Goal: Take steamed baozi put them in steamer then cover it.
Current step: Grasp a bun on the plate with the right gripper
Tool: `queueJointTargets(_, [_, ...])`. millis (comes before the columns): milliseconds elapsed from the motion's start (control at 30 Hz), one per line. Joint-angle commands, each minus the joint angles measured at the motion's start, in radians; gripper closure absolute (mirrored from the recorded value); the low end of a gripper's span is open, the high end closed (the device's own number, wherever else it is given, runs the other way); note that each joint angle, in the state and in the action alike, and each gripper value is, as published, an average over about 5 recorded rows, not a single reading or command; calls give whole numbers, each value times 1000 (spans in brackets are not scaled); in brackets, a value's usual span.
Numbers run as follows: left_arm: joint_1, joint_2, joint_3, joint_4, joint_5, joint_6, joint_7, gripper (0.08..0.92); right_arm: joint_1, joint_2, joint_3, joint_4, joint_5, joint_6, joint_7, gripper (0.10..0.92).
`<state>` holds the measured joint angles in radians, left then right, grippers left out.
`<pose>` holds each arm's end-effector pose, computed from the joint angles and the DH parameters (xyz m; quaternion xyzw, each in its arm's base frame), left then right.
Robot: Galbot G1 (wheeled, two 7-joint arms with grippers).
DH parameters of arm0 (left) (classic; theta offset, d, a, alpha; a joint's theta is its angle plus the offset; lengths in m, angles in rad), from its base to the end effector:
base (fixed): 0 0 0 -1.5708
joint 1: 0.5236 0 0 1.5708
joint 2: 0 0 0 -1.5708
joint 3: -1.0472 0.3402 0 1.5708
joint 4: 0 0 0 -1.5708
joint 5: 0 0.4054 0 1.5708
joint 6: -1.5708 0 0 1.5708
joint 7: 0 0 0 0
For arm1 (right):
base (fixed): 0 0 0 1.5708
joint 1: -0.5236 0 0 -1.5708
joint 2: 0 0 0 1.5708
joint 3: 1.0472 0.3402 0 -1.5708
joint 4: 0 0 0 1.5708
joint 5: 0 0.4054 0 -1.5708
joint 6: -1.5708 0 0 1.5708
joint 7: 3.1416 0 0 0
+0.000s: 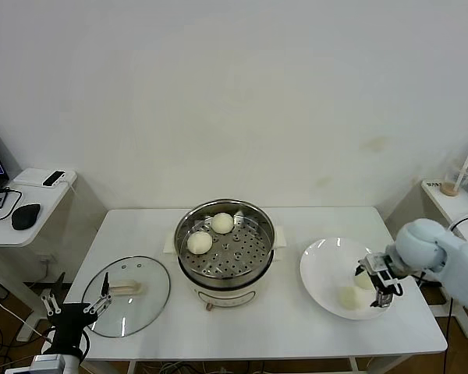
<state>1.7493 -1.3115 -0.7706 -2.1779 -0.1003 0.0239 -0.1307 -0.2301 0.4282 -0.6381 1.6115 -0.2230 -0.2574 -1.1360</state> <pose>0.1920 0.1066 -0.2730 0.0865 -0.9873 -0.1288 0.0333 0.4548 -0.1402 -0.2059 0.5106 -0.4963 0.5704 0.4094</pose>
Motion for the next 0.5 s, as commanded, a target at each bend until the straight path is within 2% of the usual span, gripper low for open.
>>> queueJointTargets(33, [0, 0, 2, 5, 3, -1, 0, 177, -111, 28, 72, -39, -36, 2, 14, 203])
queueJointTargets(500, [-12, 6, 1, 14, 16, 1, 2, 177, -89, 112, 63, -151, -23, -13, 37, 203])
